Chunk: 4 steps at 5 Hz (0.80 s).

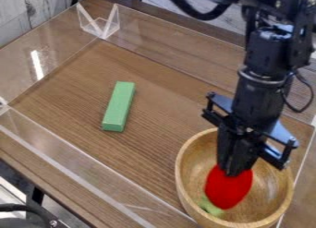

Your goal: Move the red fruit to the right

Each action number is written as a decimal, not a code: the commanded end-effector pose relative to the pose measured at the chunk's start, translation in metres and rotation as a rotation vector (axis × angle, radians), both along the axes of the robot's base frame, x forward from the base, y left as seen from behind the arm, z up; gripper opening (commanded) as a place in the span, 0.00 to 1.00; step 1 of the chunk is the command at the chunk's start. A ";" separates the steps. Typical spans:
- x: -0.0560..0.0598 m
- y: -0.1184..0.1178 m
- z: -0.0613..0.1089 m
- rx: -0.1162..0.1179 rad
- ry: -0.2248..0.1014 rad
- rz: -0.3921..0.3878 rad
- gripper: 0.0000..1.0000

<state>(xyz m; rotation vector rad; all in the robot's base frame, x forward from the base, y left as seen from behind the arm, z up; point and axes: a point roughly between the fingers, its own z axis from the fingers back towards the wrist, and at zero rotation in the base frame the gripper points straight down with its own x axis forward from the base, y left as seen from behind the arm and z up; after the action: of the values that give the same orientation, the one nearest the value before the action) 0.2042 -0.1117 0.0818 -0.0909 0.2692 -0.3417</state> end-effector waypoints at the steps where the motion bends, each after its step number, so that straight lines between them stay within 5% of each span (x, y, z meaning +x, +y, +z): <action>1: 0.003 -0.002 0.017 -0.022 -0.049 0.027 1.00; 2: 0.003 -0.005 0.022 0.000 -0.042 0.023 1.00; 4: 0.003 -0.014 0.015 0.006 -0.042 -0.050 1.00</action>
<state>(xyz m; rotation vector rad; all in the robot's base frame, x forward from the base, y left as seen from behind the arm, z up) 0.2019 -0.1229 0.0877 -0.0602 0.2756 -0.3780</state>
